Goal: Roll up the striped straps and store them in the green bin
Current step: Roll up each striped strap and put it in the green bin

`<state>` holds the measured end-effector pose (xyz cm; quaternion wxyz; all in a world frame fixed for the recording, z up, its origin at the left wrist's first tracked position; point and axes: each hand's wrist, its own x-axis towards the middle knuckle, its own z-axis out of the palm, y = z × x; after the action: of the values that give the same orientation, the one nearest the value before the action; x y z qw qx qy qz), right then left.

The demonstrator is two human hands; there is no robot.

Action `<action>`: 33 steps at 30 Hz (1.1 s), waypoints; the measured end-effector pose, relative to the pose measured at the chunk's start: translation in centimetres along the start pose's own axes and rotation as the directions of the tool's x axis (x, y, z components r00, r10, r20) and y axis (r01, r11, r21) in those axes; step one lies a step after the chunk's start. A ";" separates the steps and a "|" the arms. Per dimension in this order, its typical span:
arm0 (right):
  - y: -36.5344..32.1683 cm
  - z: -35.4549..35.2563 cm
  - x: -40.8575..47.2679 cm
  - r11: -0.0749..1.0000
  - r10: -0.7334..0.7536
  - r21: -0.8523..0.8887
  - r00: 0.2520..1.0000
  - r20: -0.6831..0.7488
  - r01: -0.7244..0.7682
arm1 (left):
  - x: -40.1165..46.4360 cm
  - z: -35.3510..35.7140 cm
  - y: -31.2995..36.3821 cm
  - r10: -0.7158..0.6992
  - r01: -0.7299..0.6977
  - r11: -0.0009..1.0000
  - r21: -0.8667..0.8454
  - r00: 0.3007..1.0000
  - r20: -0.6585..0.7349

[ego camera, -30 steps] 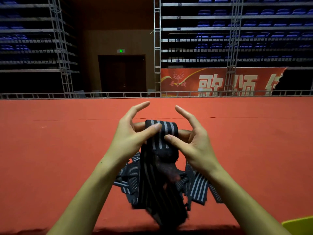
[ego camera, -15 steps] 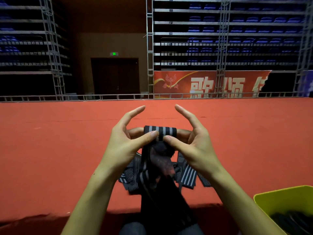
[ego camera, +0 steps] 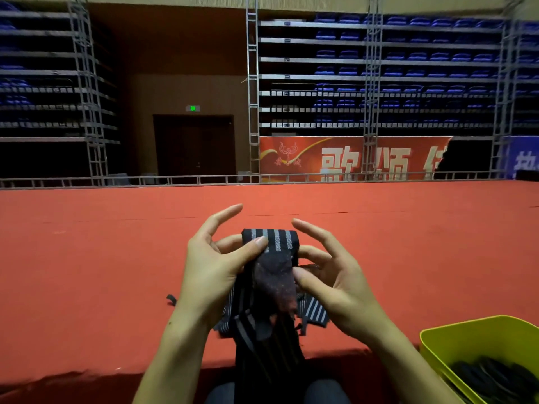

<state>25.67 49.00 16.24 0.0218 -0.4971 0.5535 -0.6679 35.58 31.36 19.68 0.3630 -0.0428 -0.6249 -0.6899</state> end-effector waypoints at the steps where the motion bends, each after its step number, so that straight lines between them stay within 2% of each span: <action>1: -0.2 0.2 0.0 1.000 0.010 0.024 1.000 -0.003 -0.009 | -0.2 0.1 0.1 0.032 -0.032 0.999 0.030 0.999 -0.003; 3: -0.7 0.4 0.1 0.999 0.021 0.033 0.999 -0.024 -0.020 | -0.4 0.3 0.2 0.108 -0.107 0.989 0.106 0.994 -0.002; 6: -1.2 0.6 0.5 0.999 -0.013 -0.052 0.998 -0.055 0.011 | -0.7 0.6 0.3 0.172 -0.173 0.973 0.155 0.985 0.017; 12: -1.7 0.7 0.8 0.997 -0.045 -0.061 0.999 -0.026 0.043 | -0.8 1.1 0.9 0.187 -0.191 0.975 0.115 0.981 0.047; 23: -2.3 0.4 0.7 0.990 -0.109 -0.098 0.992 -0.060 0.103 | -1.1 1.0 1.6 0.195 -0.200 0.976 0.086 0.979 0.056; 28: -2.0 0.3 0.0 0.997 -0.042 -0.069 0.999 -0.012 0.041 | -0.8 1.0 1.1 0.179 -0.177 0.983 0.045 0.982 -0.063; 33: -1.6 1.4 -0.6 0.995 -0.004 -0.100 0.999 -0.038 0.000 | -0.4 1.2 0.4 0.285 -0.269 0.957 0.110 0.943 -0.170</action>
<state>27.81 48.94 16.93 -0.0146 -0.4853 0.5861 -0.6487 35.58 32.62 20.05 0.5140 -0.0508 -0.6053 -0.6056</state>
